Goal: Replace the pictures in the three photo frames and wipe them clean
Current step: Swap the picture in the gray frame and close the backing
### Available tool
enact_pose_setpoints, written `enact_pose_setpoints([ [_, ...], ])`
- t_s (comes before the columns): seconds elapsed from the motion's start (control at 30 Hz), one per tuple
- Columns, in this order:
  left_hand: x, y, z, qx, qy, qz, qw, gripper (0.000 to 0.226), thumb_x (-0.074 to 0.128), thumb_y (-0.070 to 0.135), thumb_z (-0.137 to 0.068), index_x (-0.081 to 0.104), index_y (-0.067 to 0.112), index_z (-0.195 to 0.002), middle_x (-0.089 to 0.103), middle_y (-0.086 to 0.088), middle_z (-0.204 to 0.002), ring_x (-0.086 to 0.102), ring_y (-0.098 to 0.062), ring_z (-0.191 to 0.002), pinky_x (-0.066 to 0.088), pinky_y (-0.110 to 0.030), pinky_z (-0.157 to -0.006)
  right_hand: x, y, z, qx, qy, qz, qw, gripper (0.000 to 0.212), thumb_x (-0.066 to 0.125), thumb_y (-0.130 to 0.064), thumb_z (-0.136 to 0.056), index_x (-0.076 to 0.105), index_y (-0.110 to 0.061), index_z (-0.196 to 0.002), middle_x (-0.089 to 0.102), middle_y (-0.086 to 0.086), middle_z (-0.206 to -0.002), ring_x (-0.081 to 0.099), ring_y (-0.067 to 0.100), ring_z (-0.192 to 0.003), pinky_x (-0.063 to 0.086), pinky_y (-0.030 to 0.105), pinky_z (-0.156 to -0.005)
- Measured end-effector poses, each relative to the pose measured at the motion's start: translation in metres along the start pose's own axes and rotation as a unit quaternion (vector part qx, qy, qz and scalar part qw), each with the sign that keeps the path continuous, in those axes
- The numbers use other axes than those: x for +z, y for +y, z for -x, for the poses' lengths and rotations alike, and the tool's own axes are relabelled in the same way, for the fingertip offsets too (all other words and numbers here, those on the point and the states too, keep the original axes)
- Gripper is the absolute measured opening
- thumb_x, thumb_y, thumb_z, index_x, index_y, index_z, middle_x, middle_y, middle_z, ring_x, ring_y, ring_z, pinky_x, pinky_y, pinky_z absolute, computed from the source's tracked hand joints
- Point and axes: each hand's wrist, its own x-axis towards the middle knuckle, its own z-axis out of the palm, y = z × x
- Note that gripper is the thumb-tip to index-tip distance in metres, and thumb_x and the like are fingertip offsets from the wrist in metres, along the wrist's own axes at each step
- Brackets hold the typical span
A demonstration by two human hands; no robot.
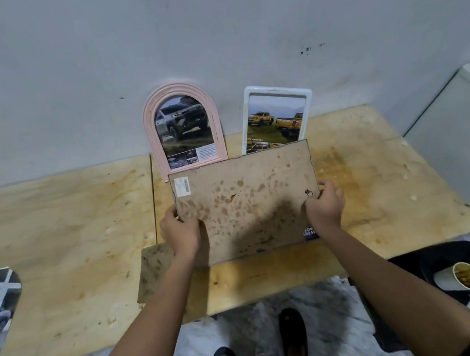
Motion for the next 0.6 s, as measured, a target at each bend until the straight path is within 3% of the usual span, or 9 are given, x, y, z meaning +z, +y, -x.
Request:
enact_pose_setpoints([
  [0.1, -0.008, 0.029, -0.003, 0.024, 0.016, 0.112, 0.993, 0.029, 0.057, 0.013, -0.09, 0.056, 0.008, -0.119, 0.056, -0.003, -0.115, 0.055, -0.018, -0.101, 0.049, -0.035, -0.086, -0.007, -0.015, -0.011, 0.008, 0.019, -0.095, 0.995, 0.026, 0.045, -0.012, -0.094, 0.054, -0.009, -0.119, 0.049, 0.016, -0.119, 0.052, 0.027, -0.098, 0.046, 0.041, -0.086],
  [0.2, -0.017, 0.046, 0.001, 0.036, 0.032, 0.191, 0.98, 0.025, 0.052, 0.015, -0.095, 0.057, 0.004, -0.116, 0.056, -0.002, -0.111, 0.052, -0.015, -0.102, 0.045, -0.026, -0.086, -0.012, -0.022, -0.015, 0.04, -0.002, -0.209, 0.977, 0.025, 0.039, -0.02, -0.098, 0.057, -0.013, -0.115, 0.057, 0.006, -0.113, 0.056, 0.023, -0.103, 0.048, 0.039, -0.089],
  [0.33, -0.022, 0.035, 0.004, -0.034, 0.025, 0.271, 0.961, 0.027, 0.049, 0.018, -0.096, 0.059, 0.005, -0.119, 0.06, -0.005, -0.115, 0.052, -0.011, -0.102, 0.041, -0.017, -0.085, -0.016, -0.018, -0.011, 0.101, -0.076, -0.405, 0.906, 0.022, 0.033, -0.028, -0.102, 0.051, -0.018, -0.098, 0.054, -0.003, -0.085, 0.054, 0.007, -0.078, 0.046, 0.015, -0.066],
  [0.4, -0.025, 0.021, 0.007, -0.101, -0.01, 0.348, 0.932, 0.022, 0.045, 0.017, -0.098, 0.062, 0.009, -0.111, 0.063, -0.008, -0.113, 0.057, -0.007, -0.095, 0.043, -0.018, -0.083, -0.016, -0.007, -0.011, 0.151, -0.126, -0.427, 0.883, 0.025, 0.036, -0.036, -0.1, 0.053, -0.019, -0.092, 0.049, -0.002, -0.075, 0.052, 0.004, -0.061, 0.043, 0.012, -0.052],
  [0.47, -0.032, 0.011, 0.013, -0.164, -0.05, 0.443, 0.88, 0.02, 0.04, 0.016, -0.099, 0.059, 0.011, -0.106, 0.061, -0.001, -0.107, 0.059, -0.004, -0.09, 0.045, -0.018, -0.085, -0.017, 0.006, -0.012, 0.192, -0.165, -0.436, 0.864, 0.026, 0.04, -0.035, -0.099, 0.053, -0.017, -0.085, 0.042, 0.001, -0.067, 0.045, 0.003, -0.043, 0.036, 0.012, -0.037],
  [0.53, -0.038, -0.002, 0.016, -0.189, -0.084, 0.502, 0.84, 0.022, 0.039, 0.017, -0.099, 0.056, 0.01, -0.11, 0.062, 0.0, -0.105, 0.061, -0.006, -0.092, 0.046, -0.023, -0.094, -0.019, 0.017, -0.012, 0.231, -0.179, -0.433, 0.853, 0.019, 0.045, -0.028, -0.097, 0.055, -0.015, -0.088, 0.047, 0.002, -0.071, 0.047, 0.005, -0.046, 0.038, 0.014, -0.04],
  [0.6, -0.045, -0.015, 0.018, -0.192, -0.115, 0.512, 0.829, 0.024, 0.039, 0.017, -0.099, 0.056, 0.008, -0.112, 0.064, -0.004, -0.1, 0.066, -0.007, -0.083, 0.054, -0.018, -0.08, -0.021, 0.027, -0.01, 0.237, -0.19, -0.399, 0.865, 0.015, 0.049, -0.022, -0.096, 0.058, -0.011, -0.101, 0.056, 0.004, -0.08, 0.054, 0.009, -0.059, 0.043, 0.018, -0.049],
])
